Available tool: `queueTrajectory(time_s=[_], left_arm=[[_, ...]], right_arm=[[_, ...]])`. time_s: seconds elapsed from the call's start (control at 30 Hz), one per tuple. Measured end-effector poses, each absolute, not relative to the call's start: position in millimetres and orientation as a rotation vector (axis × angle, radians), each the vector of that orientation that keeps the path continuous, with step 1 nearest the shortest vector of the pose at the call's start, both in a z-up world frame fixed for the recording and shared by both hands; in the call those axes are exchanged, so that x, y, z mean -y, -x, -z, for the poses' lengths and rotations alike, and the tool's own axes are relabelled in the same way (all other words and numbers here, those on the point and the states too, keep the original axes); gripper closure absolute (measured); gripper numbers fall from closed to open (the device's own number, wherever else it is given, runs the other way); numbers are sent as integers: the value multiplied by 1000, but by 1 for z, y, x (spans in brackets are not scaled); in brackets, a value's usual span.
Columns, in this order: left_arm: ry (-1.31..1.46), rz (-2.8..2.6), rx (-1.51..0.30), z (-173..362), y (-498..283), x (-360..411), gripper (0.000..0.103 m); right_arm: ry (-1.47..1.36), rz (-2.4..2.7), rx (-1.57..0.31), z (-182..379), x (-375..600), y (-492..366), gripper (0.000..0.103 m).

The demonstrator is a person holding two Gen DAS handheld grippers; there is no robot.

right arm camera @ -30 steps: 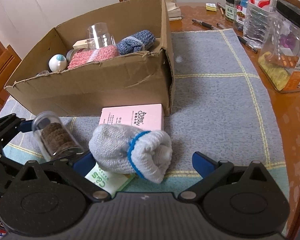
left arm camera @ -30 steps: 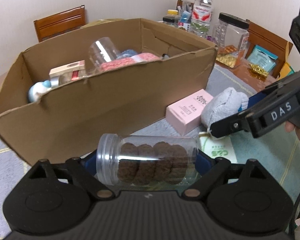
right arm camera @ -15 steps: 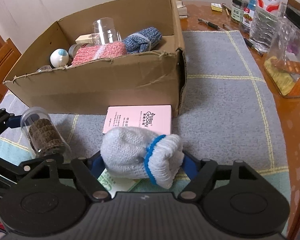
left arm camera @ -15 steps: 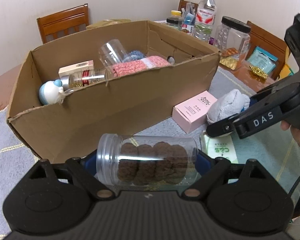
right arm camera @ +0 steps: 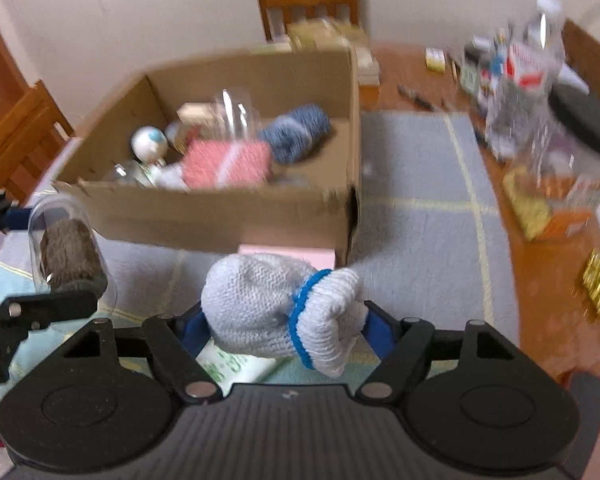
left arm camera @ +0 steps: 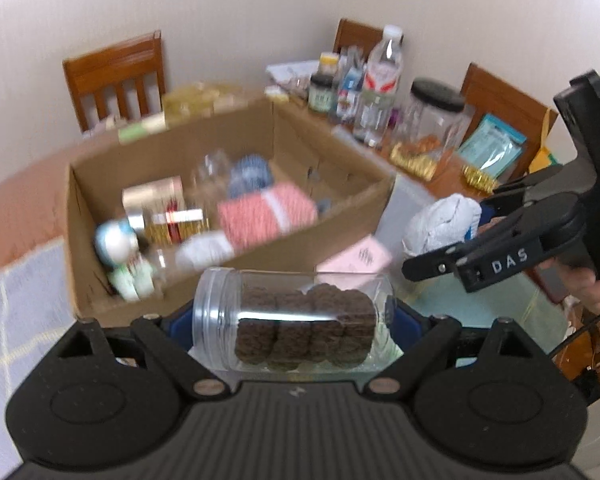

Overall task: Organize objects
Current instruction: 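Carry the cookie jar and grey glove into the cardboard box and open both tools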

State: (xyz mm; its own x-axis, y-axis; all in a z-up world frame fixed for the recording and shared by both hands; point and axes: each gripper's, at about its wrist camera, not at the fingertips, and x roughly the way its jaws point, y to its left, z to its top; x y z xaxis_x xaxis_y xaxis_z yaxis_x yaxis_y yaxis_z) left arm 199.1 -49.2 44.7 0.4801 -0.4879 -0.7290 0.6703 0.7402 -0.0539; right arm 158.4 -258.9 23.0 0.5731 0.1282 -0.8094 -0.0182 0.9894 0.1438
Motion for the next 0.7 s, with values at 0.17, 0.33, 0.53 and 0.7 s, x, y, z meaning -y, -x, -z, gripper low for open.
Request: queueTrajectory(time_s=[0.17, 0.33, 0.53, 0.7], left_arm=[[-248, 720, -702, -88, -215, 52, 12], [-258, 682, -637, -110, -252, 60, 12], [-249, 613, -625, -106, -305, 68, 8], [-319, 505, -640, -97, -321, 73, 2]], right_arm=[[-117, -112, -853, -65, 262, -167, 22], [-111, -139, -788, -84, 263, -196, 22], [-68, -144, -758, -83, 254, -244, 17], [-25, -109, -750, -78, 252, -253, 0]])
